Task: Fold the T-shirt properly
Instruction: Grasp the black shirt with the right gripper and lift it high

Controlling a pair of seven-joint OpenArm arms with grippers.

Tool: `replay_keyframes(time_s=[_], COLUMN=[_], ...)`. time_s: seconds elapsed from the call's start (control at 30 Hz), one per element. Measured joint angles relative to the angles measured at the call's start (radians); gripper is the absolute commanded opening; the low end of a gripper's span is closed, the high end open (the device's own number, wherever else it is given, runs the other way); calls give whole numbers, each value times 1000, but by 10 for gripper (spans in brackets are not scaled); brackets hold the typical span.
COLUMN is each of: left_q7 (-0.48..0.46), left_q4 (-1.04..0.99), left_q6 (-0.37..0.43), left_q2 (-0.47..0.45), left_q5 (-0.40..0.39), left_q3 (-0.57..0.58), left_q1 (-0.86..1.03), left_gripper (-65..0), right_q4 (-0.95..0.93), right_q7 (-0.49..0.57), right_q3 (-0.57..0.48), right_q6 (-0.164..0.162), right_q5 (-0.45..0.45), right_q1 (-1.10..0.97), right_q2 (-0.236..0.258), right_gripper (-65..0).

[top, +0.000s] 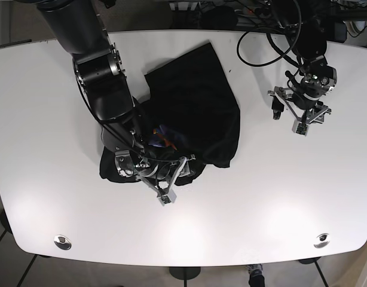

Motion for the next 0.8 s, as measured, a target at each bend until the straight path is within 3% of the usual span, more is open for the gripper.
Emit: replay_keyframes(time_s=[0.03, 0.07, 0.1, 0.33, 0.43, 0.47, 0.67, 0.8], left_q7=[0, 0, 0, 0, 1, 0, 0, 2], left_q4=[0, 0, 0, 0, 10, 24, 130, 172], left_q6=[0, 0, 0, 0, 0, 1, 2, 4], left_q2=[0, 0, 0, 1, 5, 13, 84, 135], left_q5=[0, 0, 0, 0, 0, 0, 0, 4], left_q3=[0, 0, 0, 1, 7, 13, 94, 167], left_q1=[-2, -2, -2, -5, -5, -5, 1, 21], left_gripper=[-211, -211, -211, -211, -211, -211, -208, -206], right_q4=[0, 0, 6, 375, 559, 592, 691, 697], right_q7=[3, 3, 2, -69, -103, -119, -146, -148], right_q3=[1, 1, 1, 2, 2, 2, 3, 1], right_q6=[0, 0, 0, -4, -80, -87, -95, -79], right_q5=[1, 1, 1, -2, -3, -6, -2, 1], right_q1=[-5, -8, -10, -74, -58, -47, 124, 269], right_q2=[0, 1, 2, 9, 9, 9, 29, 27], right_gripper=[-568, -639, -612, -629, -629, -629, -629, -629])
